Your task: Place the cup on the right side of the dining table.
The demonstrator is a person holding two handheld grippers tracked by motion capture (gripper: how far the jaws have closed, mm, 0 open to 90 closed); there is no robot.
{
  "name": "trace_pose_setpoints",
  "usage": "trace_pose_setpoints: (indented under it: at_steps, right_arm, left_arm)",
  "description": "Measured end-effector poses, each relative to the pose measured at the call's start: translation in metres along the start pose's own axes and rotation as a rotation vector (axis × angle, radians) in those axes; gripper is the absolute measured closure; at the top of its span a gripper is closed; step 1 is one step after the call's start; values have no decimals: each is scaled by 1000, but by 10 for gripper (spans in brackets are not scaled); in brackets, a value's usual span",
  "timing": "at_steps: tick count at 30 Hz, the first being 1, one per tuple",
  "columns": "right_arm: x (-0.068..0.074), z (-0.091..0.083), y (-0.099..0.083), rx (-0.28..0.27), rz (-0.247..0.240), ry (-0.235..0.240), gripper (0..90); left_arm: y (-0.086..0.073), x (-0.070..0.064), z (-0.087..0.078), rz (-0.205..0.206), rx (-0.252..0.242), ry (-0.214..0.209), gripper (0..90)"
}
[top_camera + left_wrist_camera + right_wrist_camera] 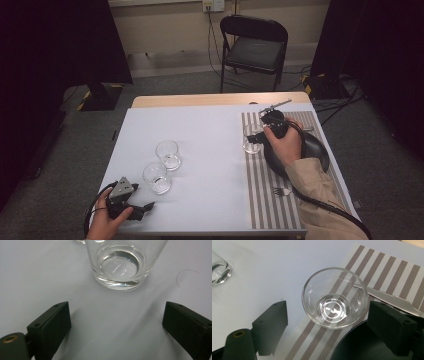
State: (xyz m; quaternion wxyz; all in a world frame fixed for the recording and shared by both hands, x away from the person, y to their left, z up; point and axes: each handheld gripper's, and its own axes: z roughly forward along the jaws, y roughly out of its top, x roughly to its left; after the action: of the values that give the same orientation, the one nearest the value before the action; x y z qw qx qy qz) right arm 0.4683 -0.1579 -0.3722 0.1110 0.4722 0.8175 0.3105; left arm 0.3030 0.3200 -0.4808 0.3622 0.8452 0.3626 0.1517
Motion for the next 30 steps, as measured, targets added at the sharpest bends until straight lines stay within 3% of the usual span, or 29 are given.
trace_pose_setpoints:
  at_steps: [19, 30]
  right_arm:
    - [2, -7, -11, 7, -11, 8, 159]
    - [11, -9, -18, 2, -24, 34, 158]
  left_arm:
    - [0, 0, 0, -2, -3, 1, 74]
    - [0, 0, 0, -2, -3, 1, 75]
